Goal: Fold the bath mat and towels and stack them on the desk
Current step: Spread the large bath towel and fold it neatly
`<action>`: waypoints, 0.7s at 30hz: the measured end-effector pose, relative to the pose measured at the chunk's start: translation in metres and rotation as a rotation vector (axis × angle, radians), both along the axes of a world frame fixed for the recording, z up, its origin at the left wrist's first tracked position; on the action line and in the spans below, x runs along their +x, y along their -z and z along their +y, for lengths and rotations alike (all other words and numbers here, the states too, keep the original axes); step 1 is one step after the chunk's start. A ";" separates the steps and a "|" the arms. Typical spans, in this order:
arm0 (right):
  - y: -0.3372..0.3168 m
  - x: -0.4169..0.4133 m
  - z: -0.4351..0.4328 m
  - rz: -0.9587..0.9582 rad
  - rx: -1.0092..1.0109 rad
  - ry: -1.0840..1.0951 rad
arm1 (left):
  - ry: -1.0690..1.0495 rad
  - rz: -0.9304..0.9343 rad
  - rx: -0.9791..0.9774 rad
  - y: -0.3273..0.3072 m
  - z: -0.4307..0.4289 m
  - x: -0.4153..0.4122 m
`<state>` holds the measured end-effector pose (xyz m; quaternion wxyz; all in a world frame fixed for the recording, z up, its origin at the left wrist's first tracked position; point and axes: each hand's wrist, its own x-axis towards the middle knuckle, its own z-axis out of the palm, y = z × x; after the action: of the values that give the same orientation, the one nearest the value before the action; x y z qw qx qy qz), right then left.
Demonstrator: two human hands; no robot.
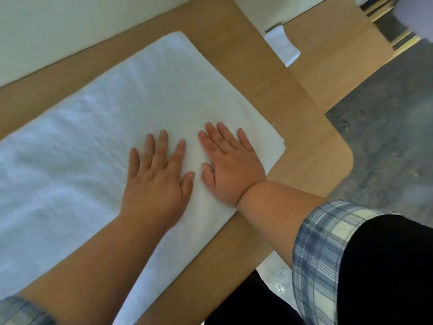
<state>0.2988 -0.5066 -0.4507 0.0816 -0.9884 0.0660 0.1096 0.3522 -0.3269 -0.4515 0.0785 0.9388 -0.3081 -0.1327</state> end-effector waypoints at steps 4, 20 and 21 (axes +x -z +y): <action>0.000 0.006 -0.001 0.043 -0.011 -0.058 | 0.002 0.010 0.116 0.005 0.016 -0.023; -0.051 0.027 -0.112 0.336 0.746 0.679 | 0.123 0.129 0.286 -0.023 -0.073 -0.066; -0.057 0.031 -0.115 0.387 0.839 0.675 | 0.078 0.161 0.253 -0.031 -0.080 -0.068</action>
<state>0.3299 -0.6216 -0.3932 0.4841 -0.7575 0.3424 0.2733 0.2844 -0.4067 -0.4200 -0.0211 0.9148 -0.3180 -0.2482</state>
